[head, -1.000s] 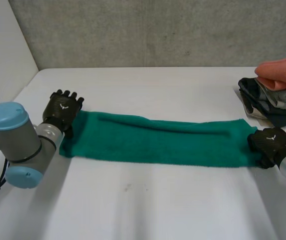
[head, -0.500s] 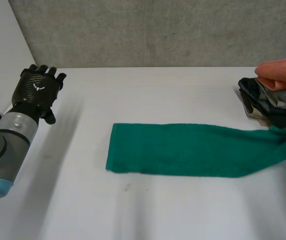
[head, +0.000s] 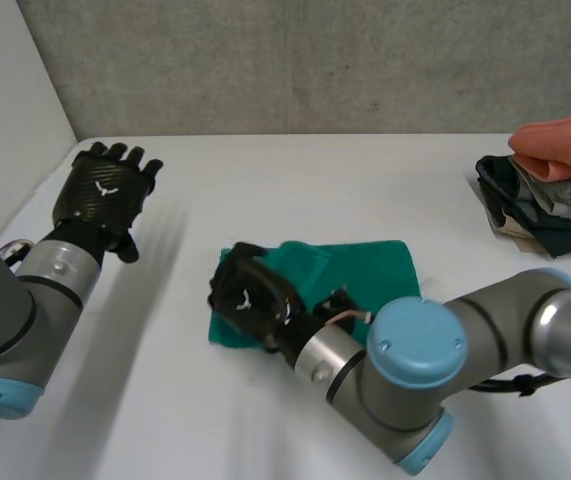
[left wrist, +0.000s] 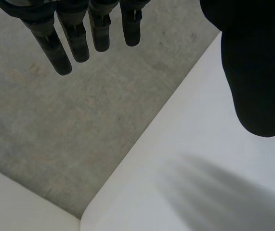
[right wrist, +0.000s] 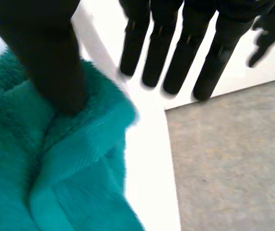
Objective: Fold the laundry.
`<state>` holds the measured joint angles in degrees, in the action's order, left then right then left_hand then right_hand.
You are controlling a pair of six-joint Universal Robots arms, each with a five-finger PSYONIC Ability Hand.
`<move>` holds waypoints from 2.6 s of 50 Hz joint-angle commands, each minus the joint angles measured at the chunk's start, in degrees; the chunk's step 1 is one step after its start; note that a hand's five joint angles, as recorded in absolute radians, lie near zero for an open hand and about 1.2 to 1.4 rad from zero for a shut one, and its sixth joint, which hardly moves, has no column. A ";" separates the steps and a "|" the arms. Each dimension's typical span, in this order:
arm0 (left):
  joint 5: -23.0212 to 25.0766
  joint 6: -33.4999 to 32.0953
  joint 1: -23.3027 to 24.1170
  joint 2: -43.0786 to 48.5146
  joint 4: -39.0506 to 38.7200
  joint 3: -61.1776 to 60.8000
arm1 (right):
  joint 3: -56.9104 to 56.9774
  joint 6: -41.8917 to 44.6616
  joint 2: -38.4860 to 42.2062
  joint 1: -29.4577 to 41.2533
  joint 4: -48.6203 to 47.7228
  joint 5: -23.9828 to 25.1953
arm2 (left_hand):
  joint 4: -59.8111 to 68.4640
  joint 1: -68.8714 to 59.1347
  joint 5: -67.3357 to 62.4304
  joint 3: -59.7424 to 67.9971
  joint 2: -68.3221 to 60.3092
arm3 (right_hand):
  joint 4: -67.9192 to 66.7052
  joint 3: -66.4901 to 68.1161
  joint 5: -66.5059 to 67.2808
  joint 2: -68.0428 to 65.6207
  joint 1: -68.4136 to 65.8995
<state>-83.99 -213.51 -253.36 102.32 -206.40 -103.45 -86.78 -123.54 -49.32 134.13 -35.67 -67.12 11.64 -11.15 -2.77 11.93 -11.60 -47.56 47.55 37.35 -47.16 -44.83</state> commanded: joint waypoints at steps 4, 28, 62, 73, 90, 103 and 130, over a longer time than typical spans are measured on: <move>0.05 0.02 4.97 0.51 -0.58 3.69 | -7.96 -8.72 -13.07 -5.27 2.53 -6.96 | -0.75 0.26 1.89 -1.04 0.71 | 37.56 -37.55 -37.35 37.16 34.83; -0.21 5.03 23.00 23.43 -0.75 22.67 | -20.01 -22.28 -15.54 -24.97 17.84 -10.57 | 0.93 -1.42 0.20 0.64 -0.97 | 17.28 -17.27 -17.07 16.88 14.55; -7.52 6.95 20.27 25.12 -0.40 23.92 | -18.78 -30.36 -15.98 -19.79 15.55 -15.05 | 1.94 -2.43 -0.80 1.65 -1.98 | 15.61 -15.60 -15.40 15.21 12.88; -3.64 13.39 24.49 32.05 1.70 28.65 | -18.69 -30.19 -15.54 -19.70 15.20 -16.72 | 2.61 -3.10 -1.48 2.32 -2.65 | 15.11 -15.10 -14.90 14.71 12.38; -16.56 -1.47 15.79 36.20 -0.40 34.29 | -19.04 -28.87 -15.19 -19.97 13.26 -18.31 | 4.46 -4.95 -3.33 4.18 -4.51 | -6.08 6.10 6.30 -6.49 -8.82; -16.74 1.60 16.32 18.37 -0.14 17.68 | -19.92 -16.67 -16.42 -21.11 13.44 -20.76 | 0.43 -0.92 0.71 0.14 -0.47 | -32.44 32.45 32.65 -32.84 -35.17; -16.74 8.37 15.62 8.60 -0.14 9.67 | -10.86 5.43 -8.07 -1.59 3.42 -4.84 | -0.42 -0.07 1.55 -0.71 0.38 | 37.56 -37.55 -37.35 37.16 34.83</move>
<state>-100.78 -206.47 -237.90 110.69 -206.54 -94.16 -96.60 -112.73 -57.09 132.67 -32.90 -64.51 12.59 -13.29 -2.78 13.13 -12.71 -33.27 33.18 23.26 -32.16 -31.63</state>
